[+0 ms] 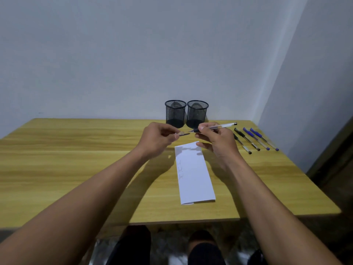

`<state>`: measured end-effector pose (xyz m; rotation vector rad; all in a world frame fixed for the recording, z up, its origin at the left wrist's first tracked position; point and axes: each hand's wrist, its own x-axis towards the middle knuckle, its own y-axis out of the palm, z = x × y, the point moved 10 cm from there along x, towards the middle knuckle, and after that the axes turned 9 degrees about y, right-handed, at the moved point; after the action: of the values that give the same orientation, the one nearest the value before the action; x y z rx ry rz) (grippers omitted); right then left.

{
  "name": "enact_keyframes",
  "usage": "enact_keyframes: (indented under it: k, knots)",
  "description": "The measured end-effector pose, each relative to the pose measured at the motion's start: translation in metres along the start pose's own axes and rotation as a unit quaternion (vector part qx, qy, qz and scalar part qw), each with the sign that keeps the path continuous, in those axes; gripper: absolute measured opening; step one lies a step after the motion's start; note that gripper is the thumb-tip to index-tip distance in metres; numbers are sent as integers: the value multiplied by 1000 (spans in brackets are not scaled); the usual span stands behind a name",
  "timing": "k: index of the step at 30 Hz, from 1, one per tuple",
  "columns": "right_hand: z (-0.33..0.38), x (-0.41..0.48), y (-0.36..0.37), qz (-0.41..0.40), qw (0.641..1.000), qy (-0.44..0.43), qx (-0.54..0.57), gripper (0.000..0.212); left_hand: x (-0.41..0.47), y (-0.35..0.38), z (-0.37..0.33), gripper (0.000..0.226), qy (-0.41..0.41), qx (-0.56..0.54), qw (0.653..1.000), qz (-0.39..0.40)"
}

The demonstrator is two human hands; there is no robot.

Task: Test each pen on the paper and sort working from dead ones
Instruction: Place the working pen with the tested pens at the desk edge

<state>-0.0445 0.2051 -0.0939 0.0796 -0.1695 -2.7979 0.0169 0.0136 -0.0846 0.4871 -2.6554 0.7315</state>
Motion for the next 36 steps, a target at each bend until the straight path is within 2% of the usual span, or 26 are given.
enact_keyframes:
  k: [8,14,20,27,33,36]
  knots:
    - [16,-8,9,57,998,-9,-17,5,-6,8,-33,15,12,-116,993,22]
    - [37,-8,-7,11,997,-40,58,7,-6,-2,-42,11,3,-153,988,-12]
    - [35,-11,5,58,997,-27,32,5,-8,8,-54,9,0,-182,983,12]
    - [33,-13,9,70,992,-6,107,6,-9,13,-57,10,-28,-272,962,-15]
    - [32,-16,13,69,997,-22,40,4,-13,16,-46,8,-54,-273,960,-33]
    - [32,-15,14,78,997,3,16,10,-17,17,-40,8,-69,-283,956,-25]
